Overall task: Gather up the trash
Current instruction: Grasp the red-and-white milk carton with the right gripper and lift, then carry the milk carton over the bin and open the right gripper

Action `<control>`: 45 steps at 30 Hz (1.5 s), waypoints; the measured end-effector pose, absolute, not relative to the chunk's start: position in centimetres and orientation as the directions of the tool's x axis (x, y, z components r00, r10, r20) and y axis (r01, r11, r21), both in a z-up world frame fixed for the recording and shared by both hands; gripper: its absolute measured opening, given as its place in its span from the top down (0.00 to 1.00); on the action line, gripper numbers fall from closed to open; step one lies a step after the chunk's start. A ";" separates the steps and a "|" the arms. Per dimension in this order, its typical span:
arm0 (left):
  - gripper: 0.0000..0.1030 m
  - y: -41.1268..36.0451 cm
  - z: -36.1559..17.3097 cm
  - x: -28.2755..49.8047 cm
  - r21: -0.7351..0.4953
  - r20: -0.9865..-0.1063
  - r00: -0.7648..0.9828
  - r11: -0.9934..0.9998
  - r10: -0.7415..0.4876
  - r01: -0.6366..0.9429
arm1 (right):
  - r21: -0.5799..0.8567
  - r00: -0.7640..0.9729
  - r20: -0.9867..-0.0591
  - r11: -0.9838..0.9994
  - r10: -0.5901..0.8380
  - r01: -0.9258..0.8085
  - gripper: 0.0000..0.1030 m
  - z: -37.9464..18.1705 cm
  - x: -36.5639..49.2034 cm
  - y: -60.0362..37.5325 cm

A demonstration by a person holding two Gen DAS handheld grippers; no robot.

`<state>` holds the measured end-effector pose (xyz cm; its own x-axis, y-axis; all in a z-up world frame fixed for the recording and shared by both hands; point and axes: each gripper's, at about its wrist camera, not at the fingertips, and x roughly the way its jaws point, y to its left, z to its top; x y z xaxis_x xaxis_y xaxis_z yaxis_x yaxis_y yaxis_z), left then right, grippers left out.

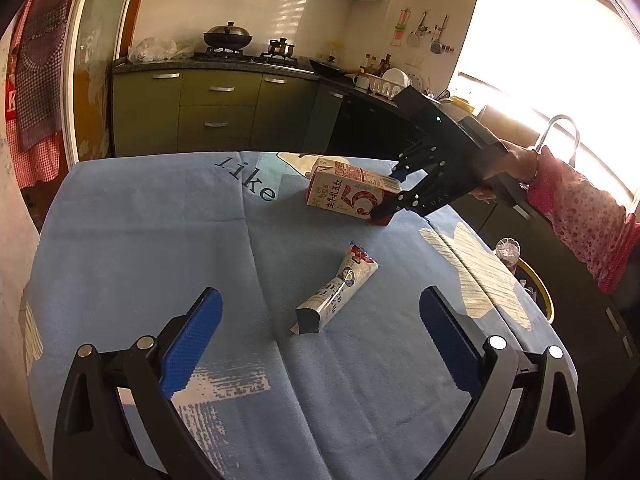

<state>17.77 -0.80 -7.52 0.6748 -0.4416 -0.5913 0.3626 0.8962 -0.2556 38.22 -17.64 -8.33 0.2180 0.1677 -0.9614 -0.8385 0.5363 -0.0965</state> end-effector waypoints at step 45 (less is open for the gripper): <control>0.05 -3.7 -8.2 16.6 -0.200 -0.588 0.650 0.865 -0.481 0.460 | 0.094 0.641 -0.758 0.952 -0.120 0.290 0.65 -2.4 7.4 -48.9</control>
<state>16.64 -3.67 -8.23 0.6502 -0.4814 -0.5877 0.4595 0.8653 -0.2003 7.43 -48.88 -2.43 0.6414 -0.1204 -0.7577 0.2903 0.9523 0.0943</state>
